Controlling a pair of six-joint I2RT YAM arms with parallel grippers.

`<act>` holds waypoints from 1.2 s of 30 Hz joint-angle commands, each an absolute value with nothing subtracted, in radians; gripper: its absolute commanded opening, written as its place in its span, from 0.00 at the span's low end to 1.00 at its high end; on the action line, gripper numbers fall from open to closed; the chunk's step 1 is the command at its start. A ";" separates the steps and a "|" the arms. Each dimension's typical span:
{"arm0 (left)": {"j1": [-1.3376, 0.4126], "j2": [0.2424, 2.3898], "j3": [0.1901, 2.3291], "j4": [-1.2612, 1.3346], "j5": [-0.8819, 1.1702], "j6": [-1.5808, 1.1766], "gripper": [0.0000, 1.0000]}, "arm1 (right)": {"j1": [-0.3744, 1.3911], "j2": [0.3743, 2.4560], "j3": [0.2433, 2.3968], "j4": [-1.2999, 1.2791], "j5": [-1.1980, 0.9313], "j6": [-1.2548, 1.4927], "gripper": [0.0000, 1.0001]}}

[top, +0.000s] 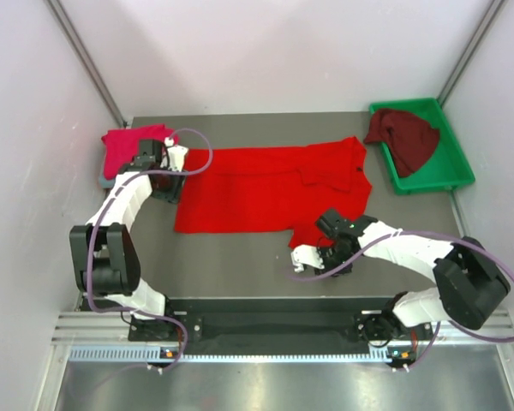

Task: Fold and stack the t-shirts
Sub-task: Fold the tshirt

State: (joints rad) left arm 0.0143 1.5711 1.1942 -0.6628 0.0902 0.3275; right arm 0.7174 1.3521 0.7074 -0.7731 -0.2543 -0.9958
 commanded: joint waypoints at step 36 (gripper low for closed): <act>0.288 1.878 1.302 -1.046 0.549 0.216 0.50 | 0.591 1.235 0.917 -0.769 -0.138 -0.873 0.00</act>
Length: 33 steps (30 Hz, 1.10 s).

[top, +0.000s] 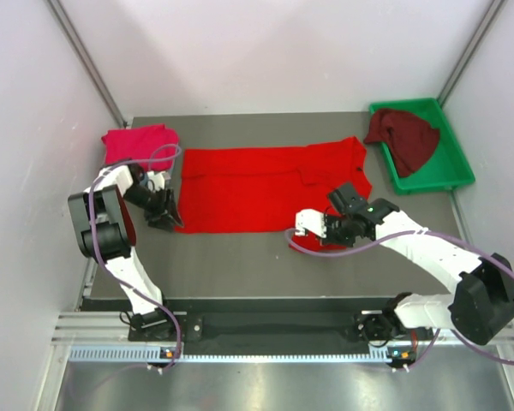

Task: Fold and stack the t-shirts
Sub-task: Fold the tshirt

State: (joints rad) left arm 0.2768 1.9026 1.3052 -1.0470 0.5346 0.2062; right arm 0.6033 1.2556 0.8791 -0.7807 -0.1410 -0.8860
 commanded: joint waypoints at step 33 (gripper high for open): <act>0.288 1.913 1.511 -1.155 0.581 0.284 0.00 | 0.301 1.213 1.043 -0.704 -0.114 -0.825 0.00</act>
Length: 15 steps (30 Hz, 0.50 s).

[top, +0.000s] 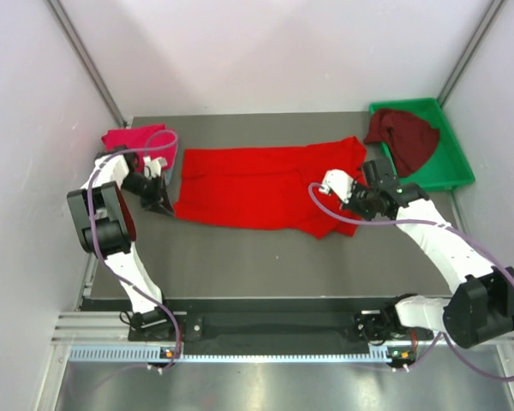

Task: Fold and stack the t-shirts
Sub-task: Fold the tshirt

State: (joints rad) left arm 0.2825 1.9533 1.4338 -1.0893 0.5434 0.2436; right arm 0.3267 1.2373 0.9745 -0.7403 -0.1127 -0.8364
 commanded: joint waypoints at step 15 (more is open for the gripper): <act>0.233 2.108 1.864 -1.216 0.620 0.236 0.00 | 0.221 1.367 1.235 -0.604 -0.114 -0.787 0.00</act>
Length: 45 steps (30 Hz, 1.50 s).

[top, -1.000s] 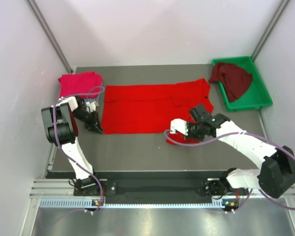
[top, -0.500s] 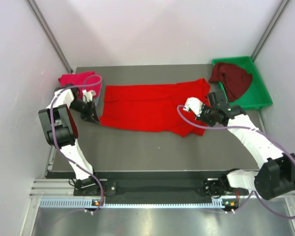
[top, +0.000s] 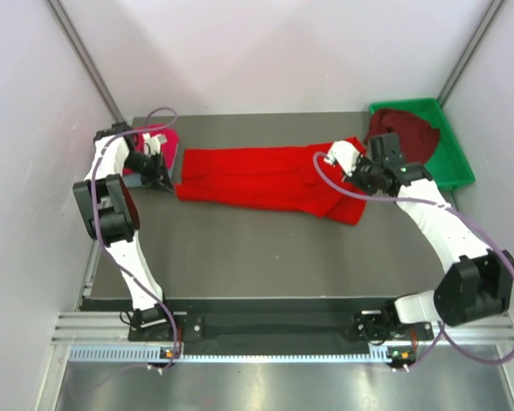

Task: Fold and stack the t-shirts
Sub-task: Fold the tshirt

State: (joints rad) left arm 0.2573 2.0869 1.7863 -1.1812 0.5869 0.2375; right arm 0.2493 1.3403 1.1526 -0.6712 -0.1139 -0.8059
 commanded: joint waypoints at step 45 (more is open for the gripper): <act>0.167 2.482 2.338 -1.088 0.528 0.167 0.36 | 0.181 2.217 2.023 -0.515 -0.005 -0.762 0.00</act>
State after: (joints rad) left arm 0.1692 2.4809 2.2929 -1.1343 0.5289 0.1596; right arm 0.1993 2.2124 1.9732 -0.5583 -0.0196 -0.7910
